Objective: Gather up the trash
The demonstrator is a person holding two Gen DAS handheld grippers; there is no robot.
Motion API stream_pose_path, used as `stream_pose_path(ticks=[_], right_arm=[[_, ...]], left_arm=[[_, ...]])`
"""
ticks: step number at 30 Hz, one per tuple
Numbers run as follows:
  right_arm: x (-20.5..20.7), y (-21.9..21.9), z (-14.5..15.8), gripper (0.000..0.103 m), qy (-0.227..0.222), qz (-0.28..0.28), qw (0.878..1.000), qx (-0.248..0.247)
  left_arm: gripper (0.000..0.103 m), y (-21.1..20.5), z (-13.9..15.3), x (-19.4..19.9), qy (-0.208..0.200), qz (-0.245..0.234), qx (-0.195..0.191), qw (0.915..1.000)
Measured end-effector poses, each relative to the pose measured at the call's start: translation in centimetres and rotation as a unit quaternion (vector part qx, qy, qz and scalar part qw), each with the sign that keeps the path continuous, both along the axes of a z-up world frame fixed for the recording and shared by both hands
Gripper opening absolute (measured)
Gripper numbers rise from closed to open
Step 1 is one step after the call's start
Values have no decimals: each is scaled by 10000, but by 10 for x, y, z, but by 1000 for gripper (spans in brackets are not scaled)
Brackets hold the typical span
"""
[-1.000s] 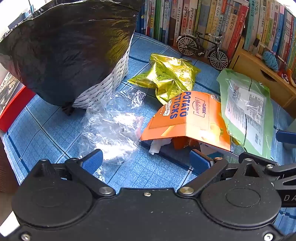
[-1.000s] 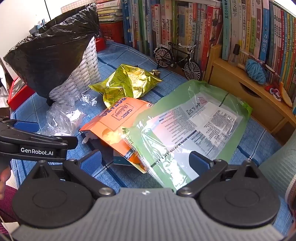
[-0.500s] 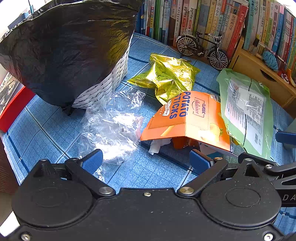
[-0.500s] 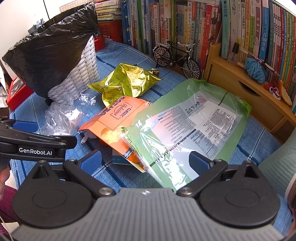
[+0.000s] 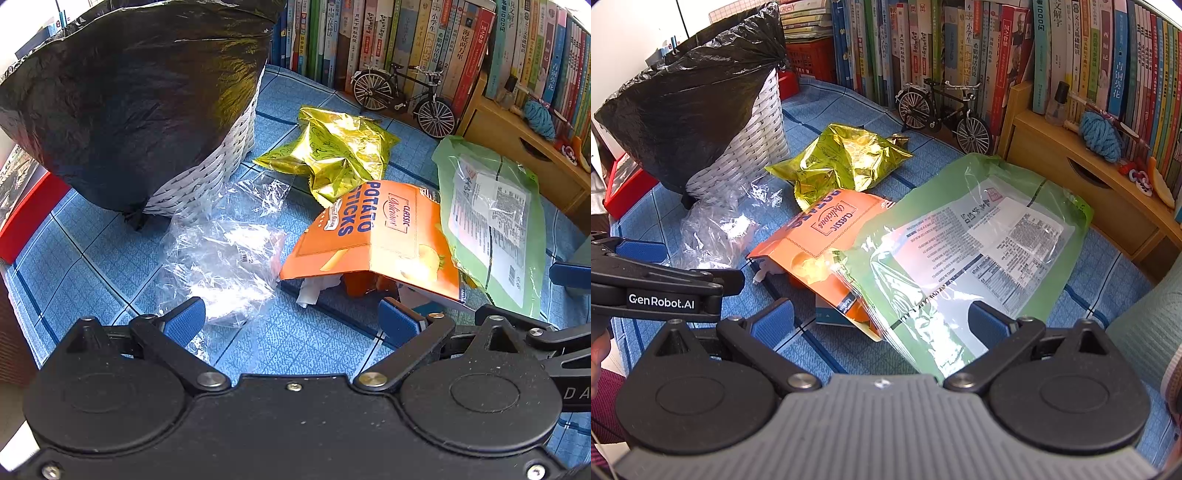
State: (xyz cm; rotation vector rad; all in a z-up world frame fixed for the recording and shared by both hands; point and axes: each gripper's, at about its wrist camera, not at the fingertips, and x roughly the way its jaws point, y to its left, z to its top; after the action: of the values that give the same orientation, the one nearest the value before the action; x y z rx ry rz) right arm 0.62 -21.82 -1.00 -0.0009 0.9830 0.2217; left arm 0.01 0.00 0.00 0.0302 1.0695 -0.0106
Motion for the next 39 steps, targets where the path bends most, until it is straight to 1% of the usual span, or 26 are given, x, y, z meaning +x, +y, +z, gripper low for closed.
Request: stream_pose_path(ticks=[5,7,39], right_arm=[[-5,1,-1,103,11,2,10000,14],[1,1,-1,103,15,4,10000,9],[1,2,-2,103,86,-9,10000,19]], left_arm=[[100,0,0,0,1,-2,0,10000],[100,0,0,0,2,-1,0,10000],[100,0,0,0,5,-3,5,10000]])
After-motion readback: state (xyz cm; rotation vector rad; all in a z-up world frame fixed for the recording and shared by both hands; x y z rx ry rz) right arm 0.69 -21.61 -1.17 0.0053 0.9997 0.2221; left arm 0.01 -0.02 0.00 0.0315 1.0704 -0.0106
